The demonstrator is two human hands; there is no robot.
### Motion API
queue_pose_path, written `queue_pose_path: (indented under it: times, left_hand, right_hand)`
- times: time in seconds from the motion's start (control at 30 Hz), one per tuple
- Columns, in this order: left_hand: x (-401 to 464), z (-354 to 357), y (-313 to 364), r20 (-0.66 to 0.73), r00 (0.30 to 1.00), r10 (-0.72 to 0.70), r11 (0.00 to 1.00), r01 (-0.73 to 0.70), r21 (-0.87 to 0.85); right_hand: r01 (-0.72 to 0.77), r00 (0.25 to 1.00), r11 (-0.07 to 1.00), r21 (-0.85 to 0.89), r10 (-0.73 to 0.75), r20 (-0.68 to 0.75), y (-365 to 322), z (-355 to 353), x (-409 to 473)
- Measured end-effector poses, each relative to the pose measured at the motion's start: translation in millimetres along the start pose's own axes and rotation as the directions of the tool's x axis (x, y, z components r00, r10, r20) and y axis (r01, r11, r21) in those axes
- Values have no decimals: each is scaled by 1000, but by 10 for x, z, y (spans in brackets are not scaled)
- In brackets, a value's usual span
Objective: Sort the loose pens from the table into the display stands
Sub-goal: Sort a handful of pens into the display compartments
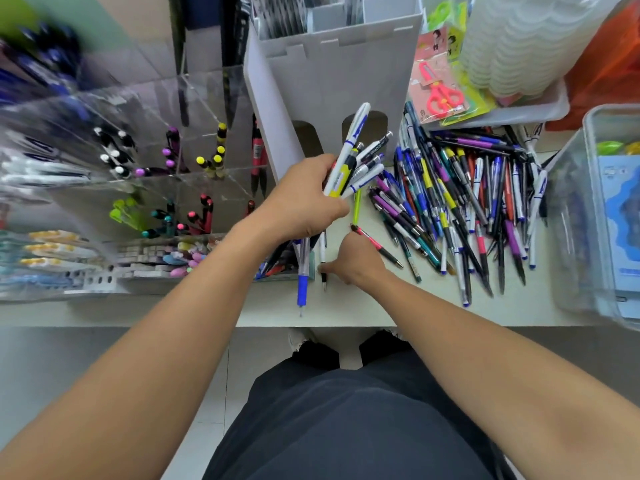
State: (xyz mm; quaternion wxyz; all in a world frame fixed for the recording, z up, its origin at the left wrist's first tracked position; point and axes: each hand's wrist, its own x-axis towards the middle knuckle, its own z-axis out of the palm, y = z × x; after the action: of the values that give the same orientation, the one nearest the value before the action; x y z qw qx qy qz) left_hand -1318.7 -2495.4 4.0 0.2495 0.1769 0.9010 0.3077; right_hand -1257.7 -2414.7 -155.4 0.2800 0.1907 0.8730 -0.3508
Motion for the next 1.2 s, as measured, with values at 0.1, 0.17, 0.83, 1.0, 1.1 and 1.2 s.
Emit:
queue_pose_path:
  times: [0.1, 0.17, 0.83, 1.0, 1.1, 1.2]
  left_hand:
    - [9, 58, -14, -50, 999, -12, 999, 14, 33]
    - [-11, 109, -11, -108, 994, -20, 999, 25, 41]
    - [278, 383, 362, 107, 990, -96, 750, 143, -645]
    - [360, 377, 504, 230, 973, 23, 625, 166, -763]
    - [415, 358, 515, 283, 958, 51, 620, 191, -761]
    - [464, 332, 513, 297, 950, 97, 644, 168, -747]
  right_hand:
    - [-14, 1000, 1000, -24, 15, 13, 55, -44, 7]
    - [-12, 1000, 999, -31, 12, 15, 111, -75, -3]
    - [263, 965, 716, 647, -209, -160, 428, -1537, -761]
    - [306, 944, 732, 609, -317, -93, 390, -1770, -749]
    - [323, 934, 797, 511, -354, -38, 377, -1837, -737]
    - [312, 941, 838, 448, -338, -22, 331, -1877, -719]
